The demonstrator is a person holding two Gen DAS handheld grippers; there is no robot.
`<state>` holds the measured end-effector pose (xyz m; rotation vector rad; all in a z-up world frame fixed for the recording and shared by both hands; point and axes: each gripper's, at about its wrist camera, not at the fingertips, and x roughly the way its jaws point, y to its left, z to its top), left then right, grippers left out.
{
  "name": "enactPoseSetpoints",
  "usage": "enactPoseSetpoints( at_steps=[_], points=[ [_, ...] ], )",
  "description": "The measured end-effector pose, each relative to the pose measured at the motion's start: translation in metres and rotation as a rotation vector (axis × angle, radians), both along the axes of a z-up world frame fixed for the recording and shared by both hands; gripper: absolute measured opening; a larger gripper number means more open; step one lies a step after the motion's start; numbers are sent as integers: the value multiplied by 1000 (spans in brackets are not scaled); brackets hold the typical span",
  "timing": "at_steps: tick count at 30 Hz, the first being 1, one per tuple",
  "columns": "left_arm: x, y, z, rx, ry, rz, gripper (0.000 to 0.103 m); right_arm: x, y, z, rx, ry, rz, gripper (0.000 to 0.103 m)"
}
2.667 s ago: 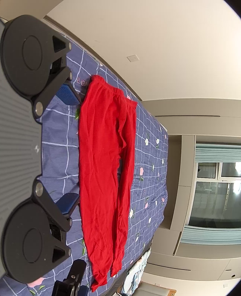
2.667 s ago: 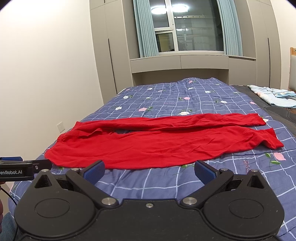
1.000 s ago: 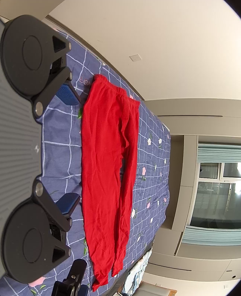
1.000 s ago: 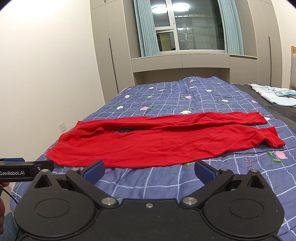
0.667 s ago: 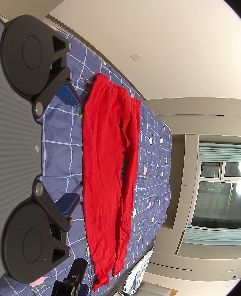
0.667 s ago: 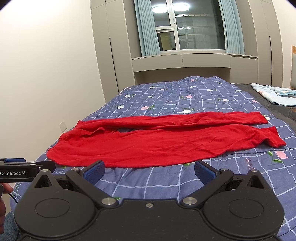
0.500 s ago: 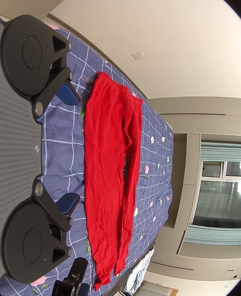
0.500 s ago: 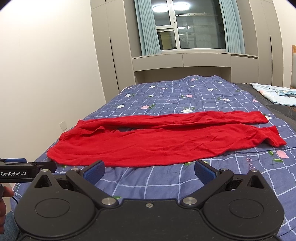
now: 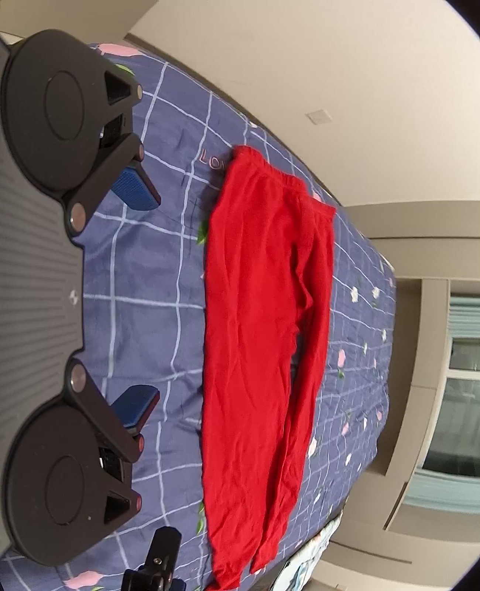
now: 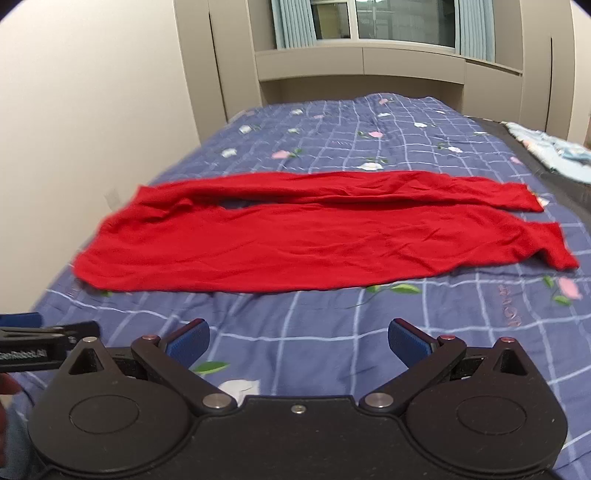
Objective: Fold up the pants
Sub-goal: 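Move both grippers down to the waistband and leg ends of the red pants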
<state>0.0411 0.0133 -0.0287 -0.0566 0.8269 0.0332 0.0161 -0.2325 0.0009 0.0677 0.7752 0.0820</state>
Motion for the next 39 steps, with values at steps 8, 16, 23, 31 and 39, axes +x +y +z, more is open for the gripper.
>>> enactPoseSetpoints(
  at_steps=[8,16,23,31,39],
  points=[
    [33,18,8,28,8,38,103,34,8,6,-9,18,54,103],
    [88,38,16,64,3,57,103,78,8,3,1,12,86,103],
    [152,49,23,133,-23,67,103,125,3,-6,4,-3,100,103],
    [225,51,31,232,-59,10,103,188,-25,-6,47,-132,270,103],
    [285,59,18,287,-54,-28,103,257,-51,-16,4,-77,393,103]
  ],
)
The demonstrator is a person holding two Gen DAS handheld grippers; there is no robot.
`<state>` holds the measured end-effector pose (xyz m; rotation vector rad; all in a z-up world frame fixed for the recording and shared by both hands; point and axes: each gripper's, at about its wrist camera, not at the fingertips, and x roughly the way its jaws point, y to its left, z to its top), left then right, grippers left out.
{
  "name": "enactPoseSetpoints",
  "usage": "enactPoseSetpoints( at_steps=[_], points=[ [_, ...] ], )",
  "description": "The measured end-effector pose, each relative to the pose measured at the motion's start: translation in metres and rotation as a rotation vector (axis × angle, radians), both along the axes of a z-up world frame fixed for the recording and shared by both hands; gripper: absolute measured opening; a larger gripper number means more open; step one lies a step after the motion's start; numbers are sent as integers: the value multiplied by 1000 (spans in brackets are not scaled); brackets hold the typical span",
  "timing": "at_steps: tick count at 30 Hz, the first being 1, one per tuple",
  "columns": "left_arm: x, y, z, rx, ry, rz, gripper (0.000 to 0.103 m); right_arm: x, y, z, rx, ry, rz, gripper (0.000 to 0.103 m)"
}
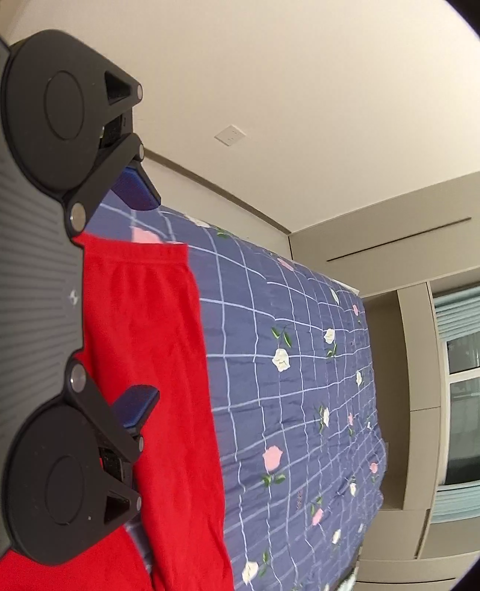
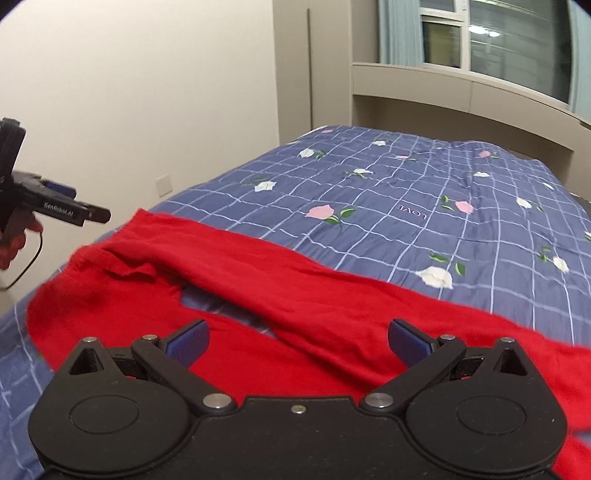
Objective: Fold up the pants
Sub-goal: 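Move both grippers down to the waistband and leg ends of the red pants, then close the right gripper on the pants leg while the left gripper grasps the waistband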
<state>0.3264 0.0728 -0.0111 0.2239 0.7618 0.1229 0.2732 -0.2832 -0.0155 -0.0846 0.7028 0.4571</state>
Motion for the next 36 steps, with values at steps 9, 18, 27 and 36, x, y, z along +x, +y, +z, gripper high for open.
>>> enactPoseSetpoints(
  at_steps=[9,18,27,36],
  points=[
    [50,2,-21,71,27,-67,103,73,-29,-10,-46,8,-12,103],
    [96,4,-40,40,63,-261,103,132,-33,-33,-157,96,69,102],
    [140,0,-56,-38,180,-471,103,160,-57,-54,-114,239,110,87],
    [166,0,-81,3,312,-474,94,181,-51,-71,-166,279,145,68]
  ],
)
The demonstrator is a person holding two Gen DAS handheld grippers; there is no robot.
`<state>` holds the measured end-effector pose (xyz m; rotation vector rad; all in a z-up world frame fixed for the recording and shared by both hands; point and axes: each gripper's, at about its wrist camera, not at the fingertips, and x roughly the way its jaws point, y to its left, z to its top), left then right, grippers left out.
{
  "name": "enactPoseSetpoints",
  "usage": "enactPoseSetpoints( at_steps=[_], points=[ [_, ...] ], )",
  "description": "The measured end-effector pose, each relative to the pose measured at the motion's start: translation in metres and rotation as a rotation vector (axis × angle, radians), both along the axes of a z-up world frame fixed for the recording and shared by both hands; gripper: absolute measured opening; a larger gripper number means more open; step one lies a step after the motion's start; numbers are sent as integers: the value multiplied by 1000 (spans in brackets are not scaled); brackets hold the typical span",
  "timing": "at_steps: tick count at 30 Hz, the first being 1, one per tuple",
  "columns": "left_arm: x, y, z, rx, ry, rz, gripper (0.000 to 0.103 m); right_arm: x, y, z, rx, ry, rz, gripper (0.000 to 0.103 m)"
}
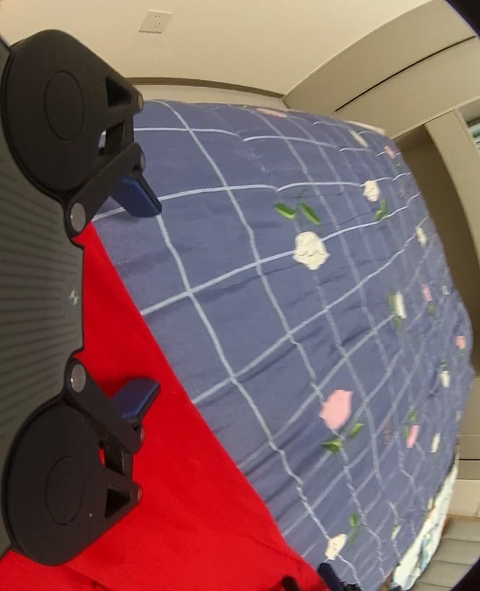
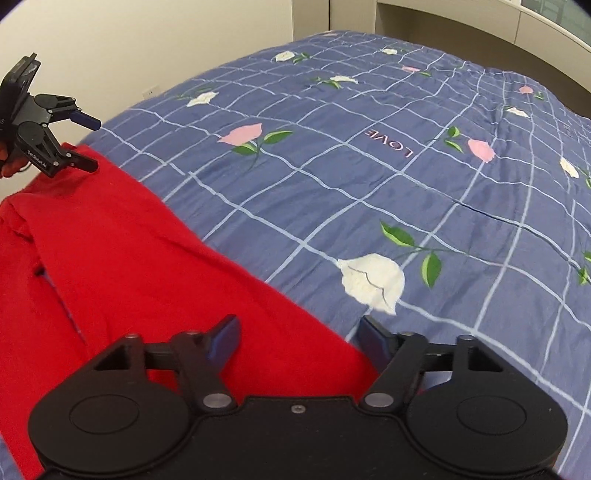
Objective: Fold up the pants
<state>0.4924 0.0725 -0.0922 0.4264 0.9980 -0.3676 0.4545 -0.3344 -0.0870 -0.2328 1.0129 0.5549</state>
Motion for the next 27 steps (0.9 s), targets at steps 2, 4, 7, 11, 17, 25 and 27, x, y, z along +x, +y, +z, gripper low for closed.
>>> enactPoseSetpoints(
  at_steps=[2,4,7,11,17,25,27],
  points=[
    [1,3,-3,6,17,0,92,4,4,-1,-2,4,22,63],
    [1,6,-5,-14,35,-3,75,7,7,-2,-9,11,39,56],
    [-2,10,-2,-83,34,5,46,8,9,-1,-22,9,33,41],
    [-7,1,-4,-78,53,-34,24,5,16,2,-48,11,29,11],
    [-16,-10,2,-25,24,-56,1,-2,28,7,-108,-15,60,2],
    [-26,-8,19,-29,-40,-63,0,-6,29,19,-119,-72,60,1],
    [-26,-9,26,-28,-82,-29,0,-6,30,22,-130,-97,56,1]
  ],
)
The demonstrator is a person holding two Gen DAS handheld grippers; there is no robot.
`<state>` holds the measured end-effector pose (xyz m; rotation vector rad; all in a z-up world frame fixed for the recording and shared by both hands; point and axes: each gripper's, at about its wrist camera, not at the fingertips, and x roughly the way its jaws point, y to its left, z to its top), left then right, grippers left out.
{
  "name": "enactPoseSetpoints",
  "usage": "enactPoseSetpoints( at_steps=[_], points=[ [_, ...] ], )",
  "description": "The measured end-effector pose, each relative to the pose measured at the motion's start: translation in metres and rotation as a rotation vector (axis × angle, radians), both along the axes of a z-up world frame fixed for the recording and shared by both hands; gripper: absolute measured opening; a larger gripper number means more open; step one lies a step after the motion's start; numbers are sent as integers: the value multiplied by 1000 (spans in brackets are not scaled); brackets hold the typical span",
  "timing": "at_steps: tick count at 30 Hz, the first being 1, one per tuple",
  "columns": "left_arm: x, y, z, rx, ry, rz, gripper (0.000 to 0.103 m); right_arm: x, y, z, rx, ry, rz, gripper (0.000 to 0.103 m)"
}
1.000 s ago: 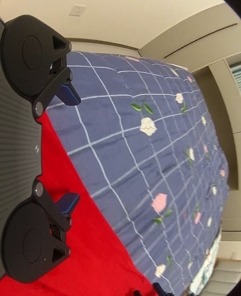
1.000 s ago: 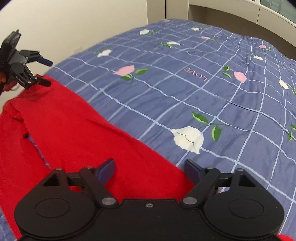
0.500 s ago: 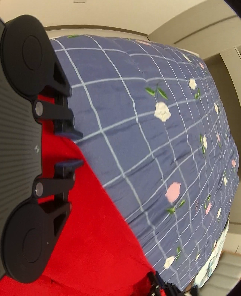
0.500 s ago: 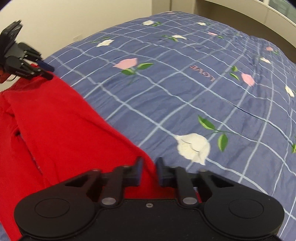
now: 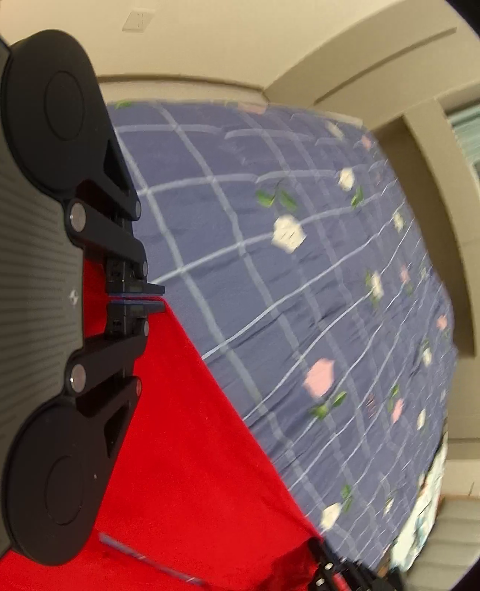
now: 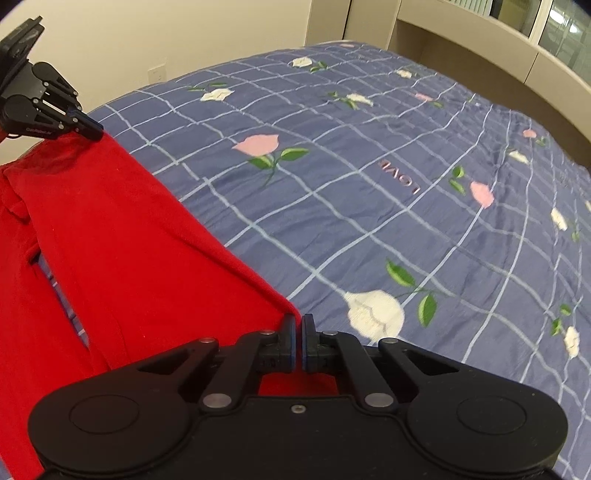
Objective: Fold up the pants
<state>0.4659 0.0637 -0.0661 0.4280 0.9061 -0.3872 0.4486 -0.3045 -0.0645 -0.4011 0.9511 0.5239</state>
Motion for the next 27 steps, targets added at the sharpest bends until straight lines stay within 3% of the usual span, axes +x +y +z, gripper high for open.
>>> enactPoseSetpoints(
  at_steps=[7,10,14,19,27],
  points=[
    [13,-2,19,-2,-153,147,0,14,12,14,-49,-188,-59,1],
    [17,-10,13,36,-169,198,0,23,25,9,-93,-245,-85,1],
    [9,-9,19,42,-194,191,0,20,36,10,-124,-276,-99,0],
    [-31,-1,47,17,-253,158,0,-14,27,37,-78,-323,-90,0],
    [-137,-1,82,38,-356,80,0,-116,21,81,-33,-394,-43,0]
  ],
)
